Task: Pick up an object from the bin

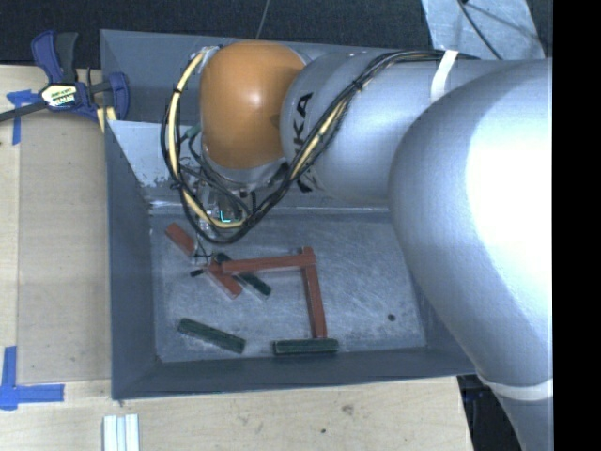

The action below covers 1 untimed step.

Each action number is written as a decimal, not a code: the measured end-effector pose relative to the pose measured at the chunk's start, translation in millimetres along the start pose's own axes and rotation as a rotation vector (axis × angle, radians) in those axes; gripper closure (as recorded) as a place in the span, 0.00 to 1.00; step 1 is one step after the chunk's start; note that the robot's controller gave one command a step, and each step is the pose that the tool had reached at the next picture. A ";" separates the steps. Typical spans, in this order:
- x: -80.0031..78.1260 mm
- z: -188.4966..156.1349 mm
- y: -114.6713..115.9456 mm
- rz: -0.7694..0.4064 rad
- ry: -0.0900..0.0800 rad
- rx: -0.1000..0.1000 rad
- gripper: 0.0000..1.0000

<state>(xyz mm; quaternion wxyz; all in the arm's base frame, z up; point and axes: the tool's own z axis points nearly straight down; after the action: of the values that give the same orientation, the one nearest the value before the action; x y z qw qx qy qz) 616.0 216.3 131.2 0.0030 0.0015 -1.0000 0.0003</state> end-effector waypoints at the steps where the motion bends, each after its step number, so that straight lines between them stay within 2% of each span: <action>1: -2.2 -5.4 -0.8 0.003 -0.008 -0.002 0.00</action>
Offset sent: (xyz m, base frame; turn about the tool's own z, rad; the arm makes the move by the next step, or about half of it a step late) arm -0.0187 -0.0673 -0.0540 0.0374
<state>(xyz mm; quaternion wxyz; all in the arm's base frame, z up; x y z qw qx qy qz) 618.2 215.5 136.6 -0.0011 0.0002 -1.0000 -0.0005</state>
